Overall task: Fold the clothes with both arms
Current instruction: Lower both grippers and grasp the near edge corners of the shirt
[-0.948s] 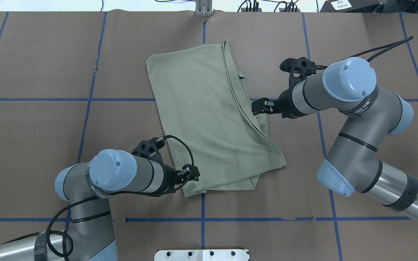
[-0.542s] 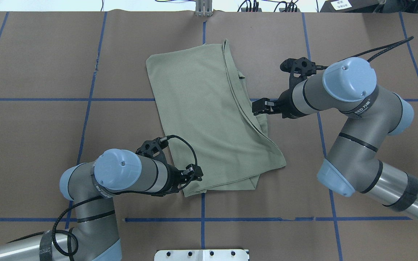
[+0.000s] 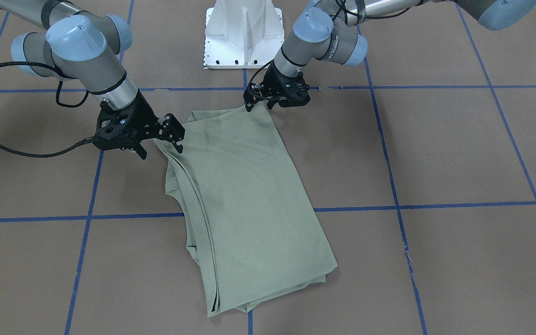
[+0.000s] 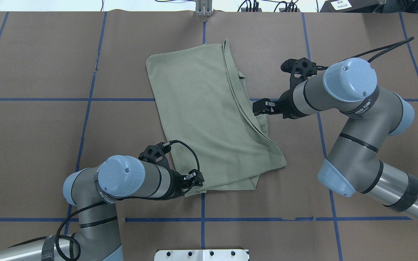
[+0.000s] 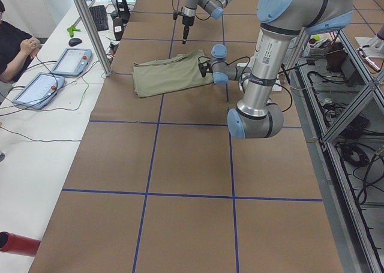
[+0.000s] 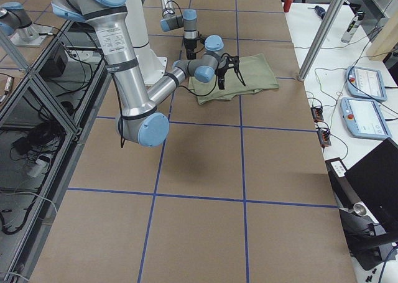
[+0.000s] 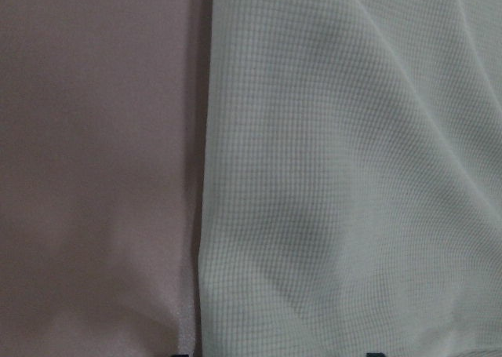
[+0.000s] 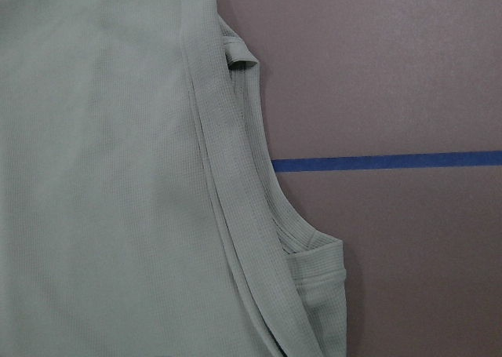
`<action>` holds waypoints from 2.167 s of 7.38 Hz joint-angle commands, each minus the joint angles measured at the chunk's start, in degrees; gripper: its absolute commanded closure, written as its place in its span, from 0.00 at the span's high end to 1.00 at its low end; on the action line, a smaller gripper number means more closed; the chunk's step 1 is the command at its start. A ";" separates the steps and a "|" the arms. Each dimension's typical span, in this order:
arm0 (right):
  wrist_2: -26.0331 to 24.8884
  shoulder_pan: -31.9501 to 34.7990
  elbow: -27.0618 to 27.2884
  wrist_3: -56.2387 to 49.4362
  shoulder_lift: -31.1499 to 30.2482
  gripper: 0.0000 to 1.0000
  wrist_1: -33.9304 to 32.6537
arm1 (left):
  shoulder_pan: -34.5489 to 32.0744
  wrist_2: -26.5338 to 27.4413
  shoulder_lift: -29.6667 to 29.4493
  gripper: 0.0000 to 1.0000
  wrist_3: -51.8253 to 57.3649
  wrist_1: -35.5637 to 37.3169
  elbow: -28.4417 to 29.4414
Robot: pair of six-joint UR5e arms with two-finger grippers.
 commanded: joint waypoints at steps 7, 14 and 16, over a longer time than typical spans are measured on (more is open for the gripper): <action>-10.06 -11.03 10.89 30.57 -2.12 1.00 -14.26 | -0.10 0.38 1.05 0.00 0.94 -0.18 -1.31; -21.89 -18.91 5.77 37.93 1.83 0.98 -19.73 | -0.10 0.03 1.22 0.00 0.94 -0.53 -2.54; -21.71 -17.05 3.93 34.23 1.92 0.99 -19.73 | -0.10 0.03 1.14 0.00 0.94 -0.53 -2.63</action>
